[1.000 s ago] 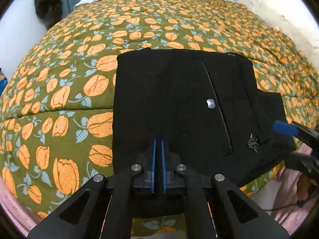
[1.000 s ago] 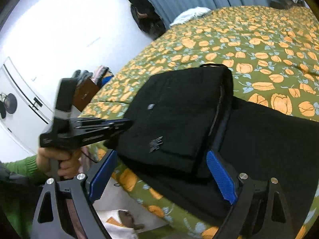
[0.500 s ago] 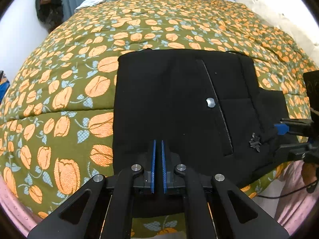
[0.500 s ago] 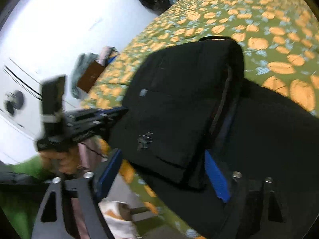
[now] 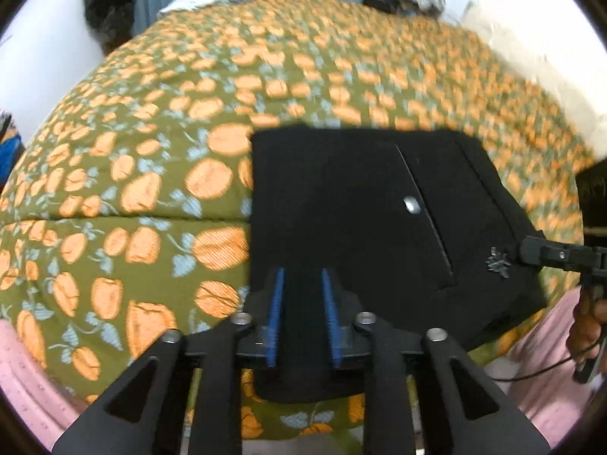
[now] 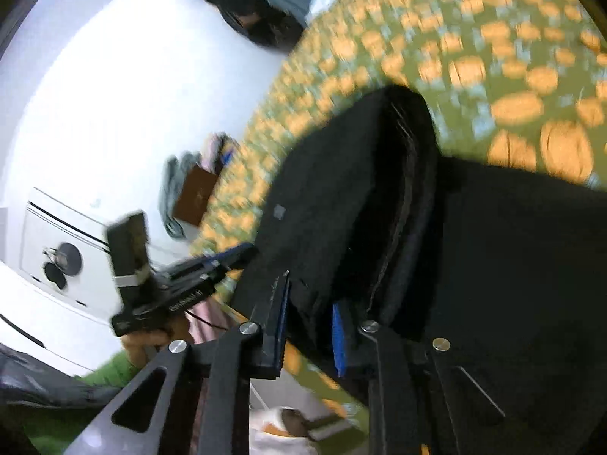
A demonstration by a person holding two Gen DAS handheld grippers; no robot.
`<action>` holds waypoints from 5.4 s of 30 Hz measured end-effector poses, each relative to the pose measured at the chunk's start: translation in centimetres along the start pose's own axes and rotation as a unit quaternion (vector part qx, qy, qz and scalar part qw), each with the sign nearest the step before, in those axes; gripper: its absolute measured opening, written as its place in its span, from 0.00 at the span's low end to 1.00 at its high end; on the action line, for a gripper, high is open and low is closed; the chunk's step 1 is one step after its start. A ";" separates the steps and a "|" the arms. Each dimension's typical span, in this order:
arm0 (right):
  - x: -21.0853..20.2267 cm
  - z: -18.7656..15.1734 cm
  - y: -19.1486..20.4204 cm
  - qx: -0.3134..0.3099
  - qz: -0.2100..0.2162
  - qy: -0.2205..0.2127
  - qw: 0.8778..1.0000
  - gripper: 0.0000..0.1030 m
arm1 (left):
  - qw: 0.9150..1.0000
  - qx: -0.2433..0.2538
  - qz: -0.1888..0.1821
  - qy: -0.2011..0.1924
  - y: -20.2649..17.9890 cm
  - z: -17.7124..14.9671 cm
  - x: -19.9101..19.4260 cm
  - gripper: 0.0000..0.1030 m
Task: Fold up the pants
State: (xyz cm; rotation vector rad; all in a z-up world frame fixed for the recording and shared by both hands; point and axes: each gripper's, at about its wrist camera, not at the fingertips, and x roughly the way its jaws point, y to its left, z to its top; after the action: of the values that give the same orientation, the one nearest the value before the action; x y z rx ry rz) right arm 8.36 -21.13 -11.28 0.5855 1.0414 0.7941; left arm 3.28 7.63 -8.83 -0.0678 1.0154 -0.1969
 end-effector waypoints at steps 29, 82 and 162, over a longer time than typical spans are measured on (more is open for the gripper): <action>-10.7 -5.5 -8.2 0.109 -0.268 0.018 0.957 0.21 | 0.999 0.046 -0.003 -0.001 -3.7 0.9 -1.8 0.35; -7.3 -6.0 -3.7 0.045 -0.310 0.021 0.949 0.39 | 0.988 0.124 0.029 0.085 -7.8 -2.8 2.8 0.51; -0.6 5.6 -5.3 -0.012 -0.350 -0.060 0.935 0.82 | 0.995 0.022 0.094 0.026 0.0 3.6 8.8 0.89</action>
State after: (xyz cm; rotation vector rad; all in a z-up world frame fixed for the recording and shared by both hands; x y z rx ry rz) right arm 14.81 -25.05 -12.70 0.2027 1.0285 0.1389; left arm 10.80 5.75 -14.32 0.0744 1.0619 -0.0488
